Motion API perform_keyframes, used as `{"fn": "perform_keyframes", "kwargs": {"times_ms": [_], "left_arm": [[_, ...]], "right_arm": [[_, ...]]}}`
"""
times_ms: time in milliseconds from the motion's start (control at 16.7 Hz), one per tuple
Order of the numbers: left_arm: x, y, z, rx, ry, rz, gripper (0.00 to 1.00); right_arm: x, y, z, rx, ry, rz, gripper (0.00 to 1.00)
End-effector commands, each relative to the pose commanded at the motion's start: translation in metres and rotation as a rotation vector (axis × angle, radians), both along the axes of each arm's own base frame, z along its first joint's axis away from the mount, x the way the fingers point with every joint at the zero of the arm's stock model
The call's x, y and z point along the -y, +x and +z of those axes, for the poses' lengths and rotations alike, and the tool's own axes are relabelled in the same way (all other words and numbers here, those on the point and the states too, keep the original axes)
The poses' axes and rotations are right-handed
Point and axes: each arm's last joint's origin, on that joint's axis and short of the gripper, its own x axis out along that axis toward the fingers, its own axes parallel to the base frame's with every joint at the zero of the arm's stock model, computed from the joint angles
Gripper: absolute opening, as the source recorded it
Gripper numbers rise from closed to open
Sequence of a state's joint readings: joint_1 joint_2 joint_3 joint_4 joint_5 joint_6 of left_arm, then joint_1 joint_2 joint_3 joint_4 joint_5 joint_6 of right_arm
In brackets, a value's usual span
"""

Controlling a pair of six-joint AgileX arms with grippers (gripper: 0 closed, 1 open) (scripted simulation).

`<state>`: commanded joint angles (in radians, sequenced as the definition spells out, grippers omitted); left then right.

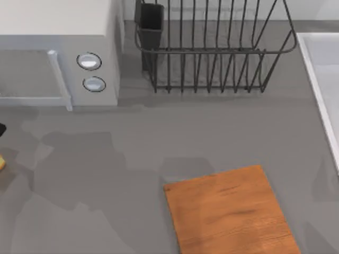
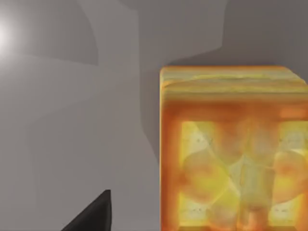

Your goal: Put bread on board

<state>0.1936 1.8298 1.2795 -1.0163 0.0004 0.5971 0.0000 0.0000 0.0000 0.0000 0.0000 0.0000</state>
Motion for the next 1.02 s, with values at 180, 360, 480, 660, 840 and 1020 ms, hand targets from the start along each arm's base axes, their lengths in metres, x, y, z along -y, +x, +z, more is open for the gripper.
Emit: {"fn": "perform_keyframes", "kwargs": {"times_ms": [180, 360, 480, 660, 840, 1020], "left_arm": [[0.0, -0.005, -0.005, -0.001, 0.0, 0.004, 1.0], [0.002, -0.013, -0.023, -0.005, -0.001, 0.006, 1.0], [0.001, -0.015, -0.038, -0.005, 0.0, 0.005, 1.0], [-0.001, -0.01, -0.059, -0.011, -0.002, 0.005, 1.0], [-0.002, -0.001, -0.07, -0.005, -0.001, 0.004, 1.0], [-0.002, 0.0, -0.07, -0.003, -0.001, 0.004, 1.0]], "right_arm": [[0.0, 0.0, 0.0, 0.0, 0.0, 0.0, 1.0], [0.0, 0.0, 0.0, 0.0, 0.0, 0.0, 1.0], [0.0, 0.0, 0.0, 0.0, 0.0, 0.0, 1.0], [0.0, 0.0, 0.0, 0.0, 0.0, 0.0, 1.0], [0.0, 0.0, 0.0, 0.0, 0.0, 0.0, 1.0], [0.0, 0.0, 0.0, 0.0, 0.0, 0.0, 1.0]]}}
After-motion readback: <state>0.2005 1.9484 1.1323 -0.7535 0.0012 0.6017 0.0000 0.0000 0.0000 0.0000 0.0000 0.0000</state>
